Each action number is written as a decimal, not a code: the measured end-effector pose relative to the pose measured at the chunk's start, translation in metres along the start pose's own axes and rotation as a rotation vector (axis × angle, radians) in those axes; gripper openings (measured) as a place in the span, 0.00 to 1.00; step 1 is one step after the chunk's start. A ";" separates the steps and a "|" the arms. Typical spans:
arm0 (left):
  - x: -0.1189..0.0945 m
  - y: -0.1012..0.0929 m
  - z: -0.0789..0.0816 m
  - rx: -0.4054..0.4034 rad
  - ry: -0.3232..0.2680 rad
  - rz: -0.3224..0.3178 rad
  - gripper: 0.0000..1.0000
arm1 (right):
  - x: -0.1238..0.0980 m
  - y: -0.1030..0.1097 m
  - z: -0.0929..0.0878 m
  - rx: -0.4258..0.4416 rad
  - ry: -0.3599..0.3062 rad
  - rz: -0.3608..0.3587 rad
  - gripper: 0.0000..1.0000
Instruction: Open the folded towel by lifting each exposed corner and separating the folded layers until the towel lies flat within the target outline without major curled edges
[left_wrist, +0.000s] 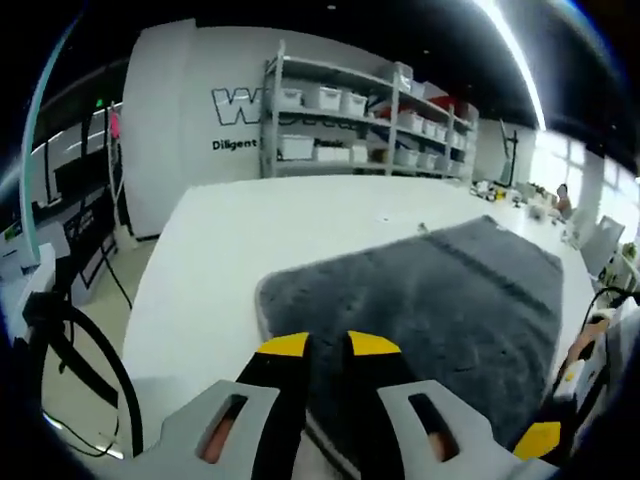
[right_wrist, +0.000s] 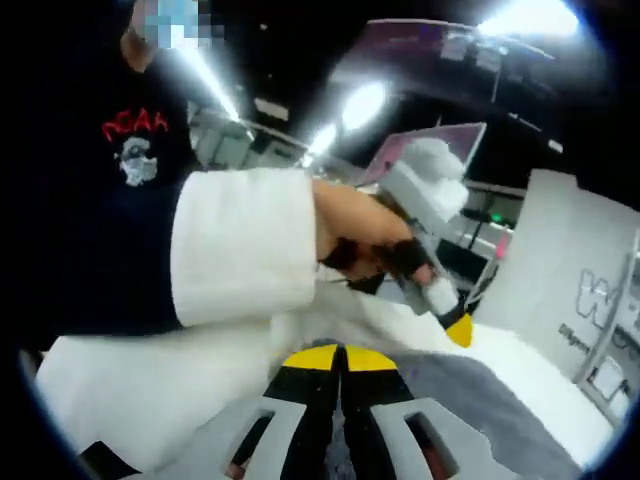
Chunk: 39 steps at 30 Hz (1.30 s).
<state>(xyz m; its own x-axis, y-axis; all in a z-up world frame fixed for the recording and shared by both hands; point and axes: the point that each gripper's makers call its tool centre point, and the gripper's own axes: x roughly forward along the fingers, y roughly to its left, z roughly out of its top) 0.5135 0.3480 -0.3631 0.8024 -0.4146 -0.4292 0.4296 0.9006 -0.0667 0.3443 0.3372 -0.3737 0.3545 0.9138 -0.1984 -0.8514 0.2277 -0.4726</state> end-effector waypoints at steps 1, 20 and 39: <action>0.000 0.000 -0.001 0.003 0.002 0.003 0.12 | 0.002 0.002 0.000 -0.013 0.003 0.000 0.00; 0.027 -0.016 0.008 0.165 -0.074 0.085 0.12 | 0.021 0.024 -0.015 0.009 0.087 0.090 0.00; 0.039 -0.023 0.002 0.162 0.024 -0.006 0.20 | 0.025 0.001 -0.030 0.192 0.120 0.047 0.00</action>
<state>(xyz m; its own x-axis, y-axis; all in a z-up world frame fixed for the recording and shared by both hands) 0.5354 0.3110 -0.3764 0.7902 -0.4149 -0.4511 0.4971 0.8644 0.0758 0.3643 0.3503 -0.4054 0.3460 0.8811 -0.3223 -0.9220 0.2556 -0.2909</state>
